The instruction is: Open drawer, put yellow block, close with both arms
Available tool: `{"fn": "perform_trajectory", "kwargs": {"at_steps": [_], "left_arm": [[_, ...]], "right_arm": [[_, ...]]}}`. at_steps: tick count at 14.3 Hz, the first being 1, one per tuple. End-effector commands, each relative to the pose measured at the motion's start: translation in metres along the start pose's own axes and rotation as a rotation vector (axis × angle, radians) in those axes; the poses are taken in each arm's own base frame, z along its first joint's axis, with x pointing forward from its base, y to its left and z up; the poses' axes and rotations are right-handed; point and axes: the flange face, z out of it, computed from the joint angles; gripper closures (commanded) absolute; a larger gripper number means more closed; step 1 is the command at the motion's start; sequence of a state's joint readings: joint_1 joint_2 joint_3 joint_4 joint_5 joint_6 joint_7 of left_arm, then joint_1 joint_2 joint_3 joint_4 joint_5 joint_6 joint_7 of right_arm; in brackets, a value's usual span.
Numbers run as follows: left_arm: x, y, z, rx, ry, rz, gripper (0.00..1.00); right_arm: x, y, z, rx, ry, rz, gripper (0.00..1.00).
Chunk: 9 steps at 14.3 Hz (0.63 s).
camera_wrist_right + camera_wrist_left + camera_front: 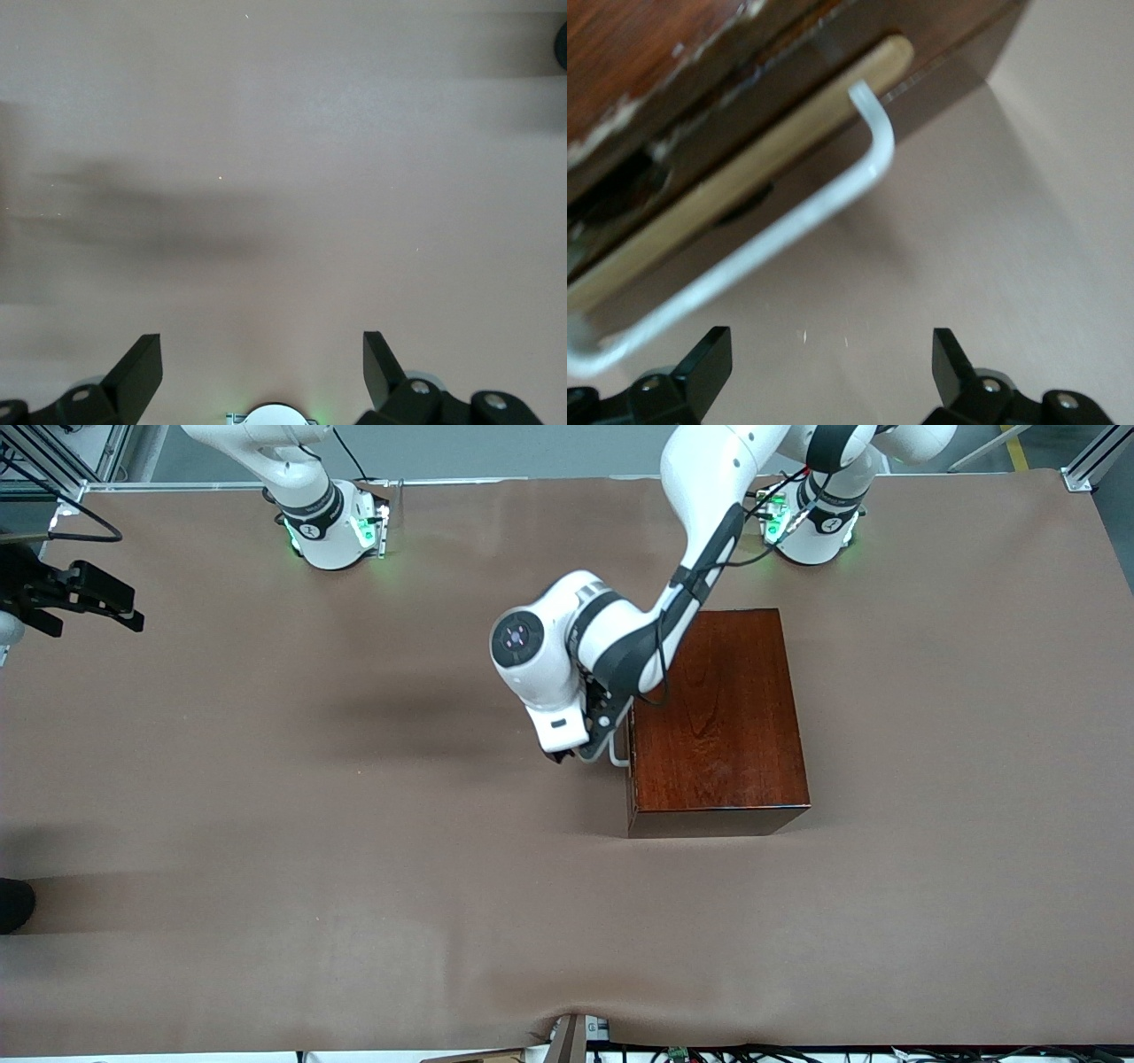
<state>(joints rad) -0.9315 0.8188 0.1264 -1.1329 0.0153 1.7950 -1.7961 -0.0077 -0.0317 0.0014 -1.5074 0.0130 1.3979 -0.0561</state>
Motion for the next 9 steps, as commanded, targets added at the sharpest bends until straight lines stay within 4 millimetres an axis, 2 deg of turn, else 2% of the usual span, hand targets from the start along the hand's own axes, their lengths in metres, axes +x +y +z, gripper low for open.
{"fn": "perform_trajectory", "kwargs": {"at_steps": [1, 2, 3, 5, 6, 9], "left_arm": [[0.013, -0.022, -0.090, -0.103, -0.012, 0.064, 0.00], [0.025, -0.031, -0.120, -0.130, -0.020, 0.090, 0.00], [0.038, -0.042, -0.141, -0.124, -0.022, 0.132, 0.00], [0.081, -0.062, -0.176, -0.092, -0.022, 0.245, 0.00], [0.097, -0.073, -0.195, -0.097, -0.024, 0.302, 0.00], [0.161, -0.108, -0.230, -0.069, -0.039, 0.457, 0.00]], "right_arm": [[-0.005, -0.005, -0.008, -0.002, 0.010, -0.010, 0.00], [-0.004, -0.006, -0.008, -0.002, 0.012, -0.012, 0.00], [-0.005, -0.005, -0.008, -0.002, 0.010, -0.012, 0.00], [-0.005, -0.004, -0.008, -0.004, 0.010, -0.014, 0.00], [-0.004, -0.004, -0.008, -0.004, 0.012, -0.014, 0.00], [-0.004, -0.003, -0.008, -0.005, 0.013, -0.011, 0.00]]}}
